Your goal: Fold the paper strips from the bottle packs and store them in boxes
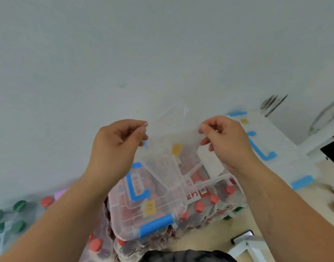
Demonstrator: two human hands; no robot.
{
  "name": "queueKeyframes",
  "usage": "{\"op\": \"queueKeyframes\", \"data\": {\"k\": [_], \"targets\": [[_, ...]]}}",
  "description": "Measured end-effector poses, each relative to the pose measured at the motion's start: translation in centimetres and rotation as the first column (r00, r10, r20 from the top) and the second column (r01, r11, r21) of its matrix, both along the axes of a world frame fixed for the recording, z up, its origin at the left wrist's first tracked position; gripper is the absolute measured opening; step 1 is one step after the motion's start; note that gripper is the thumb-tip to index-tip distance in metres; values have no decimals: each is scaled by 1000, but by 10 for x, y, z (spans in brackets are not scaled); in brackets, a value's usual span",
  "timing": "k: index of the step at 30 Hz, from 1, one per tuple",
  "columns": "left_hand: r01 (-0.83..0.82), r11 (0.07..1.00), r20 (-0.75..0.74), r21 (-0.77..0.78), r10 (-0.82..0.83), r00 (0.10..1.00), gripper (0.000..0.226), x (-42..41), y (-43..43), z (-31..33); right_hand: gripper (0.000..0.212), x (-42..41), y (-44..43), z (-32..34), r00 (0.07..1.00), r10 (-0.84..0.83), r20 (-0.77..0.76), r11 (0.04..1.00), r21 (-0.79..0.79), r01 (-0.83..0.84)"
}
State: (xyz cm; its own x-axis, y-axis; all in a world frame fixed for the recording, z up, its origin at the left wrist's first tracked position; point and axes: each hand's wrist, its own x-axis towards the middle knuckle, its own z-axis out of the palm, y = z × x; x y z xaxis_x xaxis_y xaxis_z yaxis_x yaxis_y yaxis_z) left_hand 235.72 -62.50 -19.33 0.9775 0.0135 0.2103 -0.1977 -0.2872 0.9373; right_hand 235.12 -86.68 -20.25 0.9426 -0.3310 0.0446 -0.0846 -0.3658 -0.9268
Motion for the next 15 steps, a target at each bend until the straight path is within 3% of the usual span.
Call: {"op": "queueKeyframes", "data": {"k": [3,6,8,10,11,15], "targets": [[106,994,68,-17,-105,992,14,0,-25,23,19,-12,-19,15,995,-97,30,958,273,85],[241,968,240,74,-252,937,13,-1,-45,34,24,-22,-35,26,977,-215,1,814,553,179],[309,921,378,236,-380,844,11,-1,-57,30,27,-25,-44,27,970,-240,-34,760,615,210],[330,865,444,378,-482,755,14,0,-66,17,16,-27,-49,24,971,-234,-52,728,653,210],[347,838,441,421,-524,729,16,1,-69,8,8,-27,-52,21,969,-242,-58,708,672,217],[448,743,358,497,-646,675,18,6,-71,-28,25,-28,-67,5,963,-233,-136,685,680,262]]}}
